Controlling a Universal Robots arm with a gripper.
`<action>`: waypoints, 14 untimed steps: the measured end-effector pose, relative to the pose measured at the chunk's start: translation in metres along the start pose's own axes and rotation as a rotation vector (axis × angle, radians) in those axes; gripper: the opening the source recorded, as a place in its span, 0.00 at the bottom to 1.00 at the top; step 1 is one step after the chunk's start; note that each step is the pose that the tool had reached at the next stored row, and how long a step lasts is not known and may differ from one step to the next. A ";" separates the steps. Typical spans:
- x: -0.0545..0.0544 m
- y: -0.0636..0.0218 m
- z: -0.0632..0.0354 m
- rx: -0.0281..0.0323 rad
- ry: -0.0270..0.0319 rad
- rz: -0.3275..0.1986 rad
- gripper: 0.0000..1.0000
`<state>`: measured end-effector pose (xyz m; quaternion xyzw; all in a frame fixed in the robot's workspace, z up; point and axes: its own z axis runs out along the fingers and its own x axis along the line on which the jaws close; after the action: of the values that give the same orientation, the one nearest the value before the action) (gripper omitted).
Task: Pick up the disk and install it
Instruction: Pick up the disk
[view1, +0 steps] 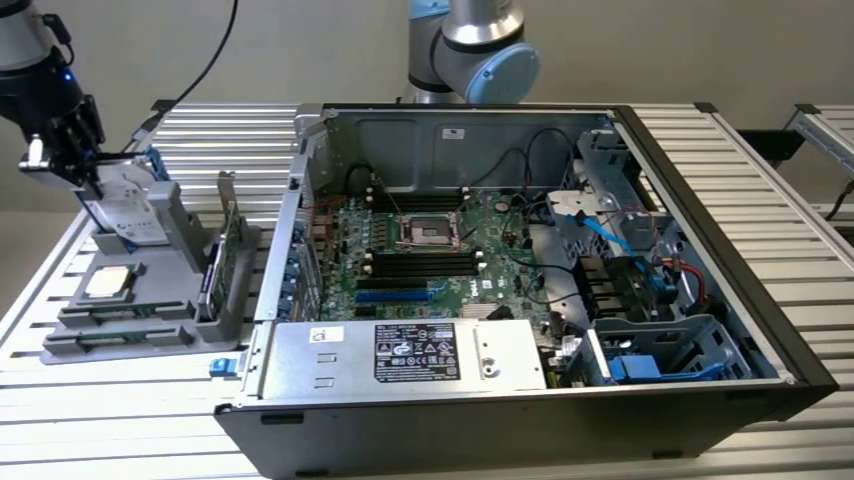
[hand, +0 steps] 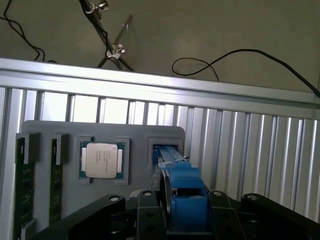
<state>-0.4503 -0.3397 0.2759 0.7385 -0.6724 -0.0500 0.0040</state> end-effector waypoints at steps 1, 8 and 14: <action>0.001 0.0001 0.0000 -0.0001 0.0000 0.000 0.35; 0.001 0.0002 0.0001 -0.0003 0.0007 0.002 0.35; 0.002 0.0001 0.0004 -0.0006 0.0064 0.003 0.33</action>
<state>-0.4503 -0.3412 0.2754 0.7375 -0.6736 -0.0478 0.0065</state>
